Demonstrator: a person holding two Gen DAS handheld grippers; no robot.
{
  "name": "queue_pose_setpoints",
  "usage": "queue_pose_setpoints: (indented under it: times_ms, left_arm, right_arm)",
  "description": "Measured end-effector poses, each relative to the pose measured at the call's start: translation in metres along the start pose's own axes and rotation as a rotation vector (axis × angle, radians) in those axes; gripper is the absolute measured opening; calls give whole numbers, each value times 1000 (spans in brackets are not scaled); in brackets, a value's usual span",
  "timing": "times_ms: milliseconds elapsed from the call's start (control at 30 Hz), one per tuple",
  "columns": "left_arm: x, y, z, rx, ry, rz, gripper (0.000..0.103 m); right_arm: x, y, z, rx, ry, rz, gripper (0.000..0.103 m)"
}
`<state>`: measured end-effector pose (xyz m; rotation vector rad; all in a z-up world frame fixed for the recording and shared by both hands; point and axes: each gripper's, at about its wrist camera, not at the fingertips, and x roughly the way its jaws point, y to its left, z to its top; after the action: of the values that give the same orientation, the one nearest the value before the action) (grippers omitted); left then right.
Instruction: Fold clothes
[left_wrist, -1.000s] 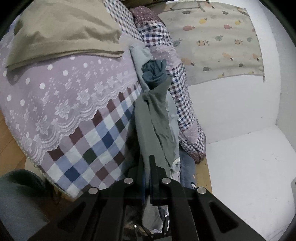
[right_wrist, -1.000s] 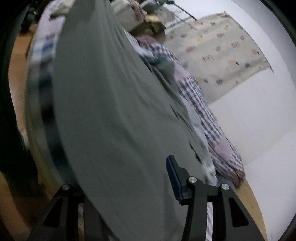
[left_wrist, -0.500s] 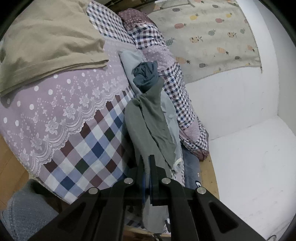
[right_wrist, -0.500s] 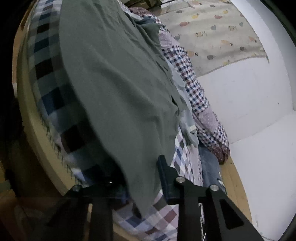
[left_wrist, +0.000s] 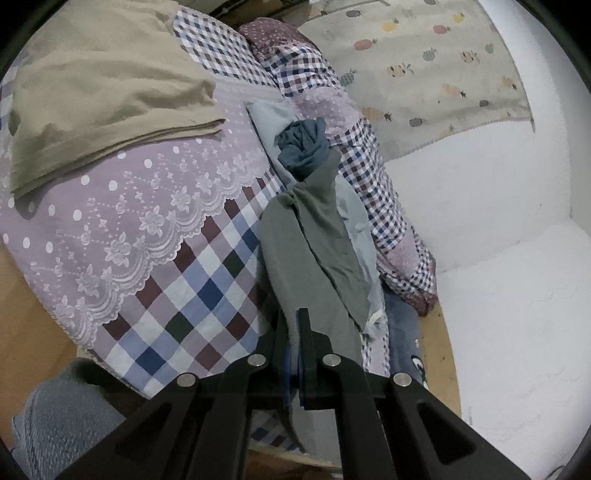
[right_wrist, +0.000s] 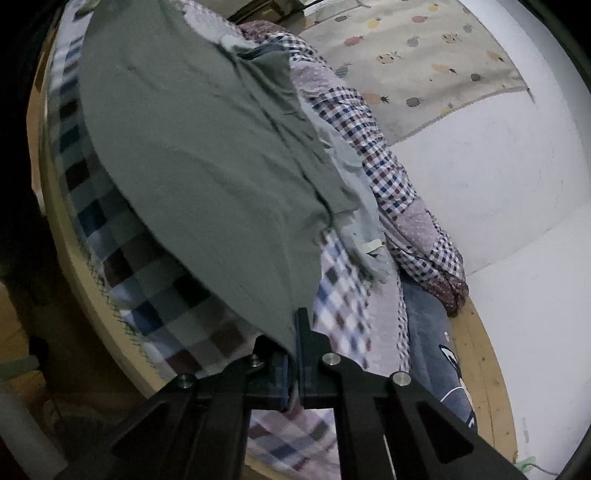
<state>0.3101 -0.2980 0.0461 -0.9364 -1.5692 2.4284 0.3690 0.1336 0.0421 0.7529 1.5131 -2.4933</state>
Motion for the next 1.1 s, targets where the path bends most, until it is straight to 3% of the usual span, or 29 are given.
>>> queue_pose_setpoints:
  times_ms: [333, 667, 1100]
  left_arm:
    - [-29, -34, -15, 89, 31, -14, 0]
    - [-75, -74, -38, 156, 56, -79, 0]
    - [-157, -135, -52, 241, -1, -209, 0]
  right_arm:
    - [-56, -86, 16, 69, -52, -18, 0]
    - [-112, -125, 5, 145, -53, 43, 0]
    - [-205, -183, 4, 222, -179, 51, 0]
